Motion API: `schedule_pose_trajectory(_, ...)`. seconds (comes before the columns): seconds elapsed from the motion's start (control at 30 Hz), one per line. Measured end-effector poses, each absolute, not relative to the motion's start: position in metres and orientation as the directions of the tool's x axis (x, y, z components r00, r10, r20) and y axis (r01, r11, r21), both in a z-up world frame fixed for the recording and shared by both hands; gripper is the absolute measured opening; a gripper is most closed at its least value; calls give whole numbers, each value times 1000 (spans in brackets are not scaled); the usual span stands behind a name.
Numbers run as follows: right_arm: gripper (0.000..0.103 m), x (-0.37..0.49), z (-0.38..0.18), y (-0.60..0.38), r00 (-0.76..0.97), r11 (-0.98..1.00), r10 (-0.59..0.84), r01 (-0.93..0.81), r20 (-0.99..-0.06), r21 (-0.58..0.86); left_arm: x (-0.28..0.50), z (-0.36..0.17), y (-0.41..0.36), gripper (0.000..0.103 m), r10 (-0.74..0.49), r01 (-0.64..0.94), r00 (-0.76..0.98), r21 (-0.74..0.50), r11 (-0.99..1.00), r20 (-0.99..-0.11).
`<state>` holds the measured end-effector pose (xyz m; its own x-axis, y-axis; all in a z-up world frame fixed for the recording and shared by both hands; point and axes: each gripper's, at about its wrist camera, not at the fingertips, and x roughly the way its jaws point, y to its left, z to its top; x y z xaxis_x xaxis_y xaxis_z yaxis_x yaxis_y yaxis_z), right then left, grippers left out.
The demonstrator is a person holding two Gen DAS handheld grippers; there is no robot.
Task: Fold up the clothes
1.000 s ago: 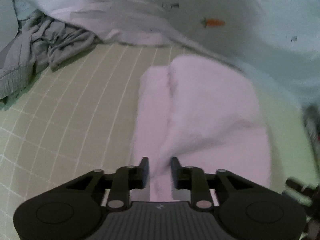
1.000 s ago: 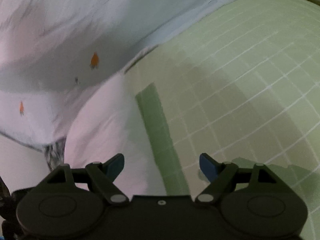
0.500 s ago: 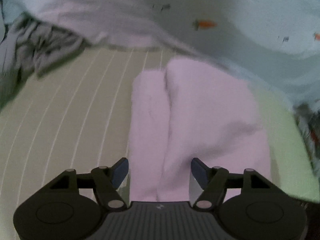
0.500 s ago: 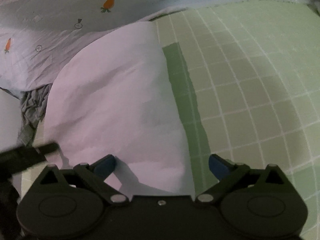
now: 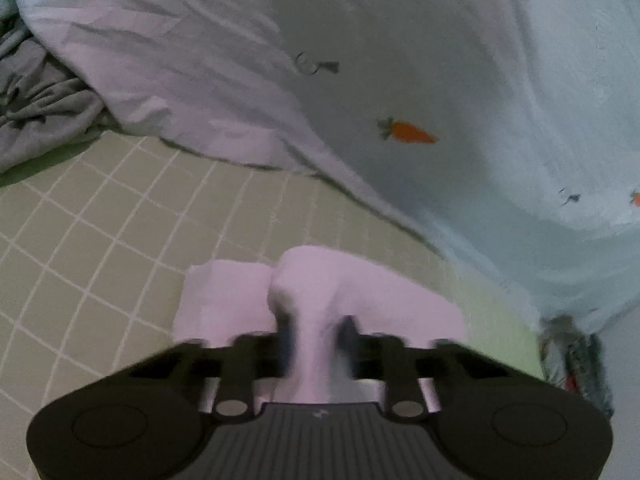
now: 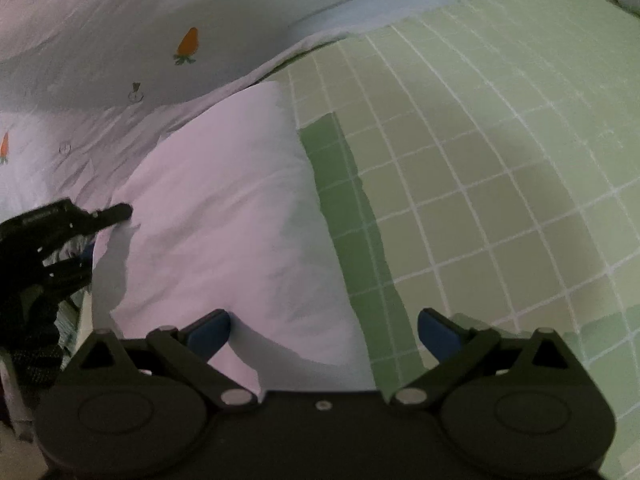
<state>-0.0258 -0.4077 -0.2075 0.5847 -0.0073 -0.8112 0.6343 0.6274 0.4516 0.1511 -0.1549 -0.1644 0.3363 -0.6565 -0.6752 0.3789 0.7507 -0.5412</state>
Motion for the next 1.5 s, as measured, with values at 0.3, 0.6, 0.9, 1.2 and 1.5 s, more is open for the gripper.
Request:
schedule_pose_trajectory(0.3,102,-30,-206,-402,629,619,40,595,-777,513,131,-115,-145,11,-638,505,477,-405,762,-605)
schedule_pose_trajectory(0.6,102,-27,-203,-402,620,679,12,570,-784,461,124,-161,-108,89,-505,378,433,-357,854,-747)
schedule_pose_trajectory(0.9,103,8,-223,-410,623,692,106,514,-775,507,99,-205,-101,92,-540,353,221,-449,821,-812)
schedule_pose_trajectory(1.2,53,15,-204,-382,614,780,55,467,-788,418,65,-172,-119,18,-525,486,326,-337,806,-786)
schedule_pose_trajectory(1.5,44,-86,-162,-386,713,689,-22,519,-701,507,2,-110,-139,11,-626,646,332,-314,696,-706)
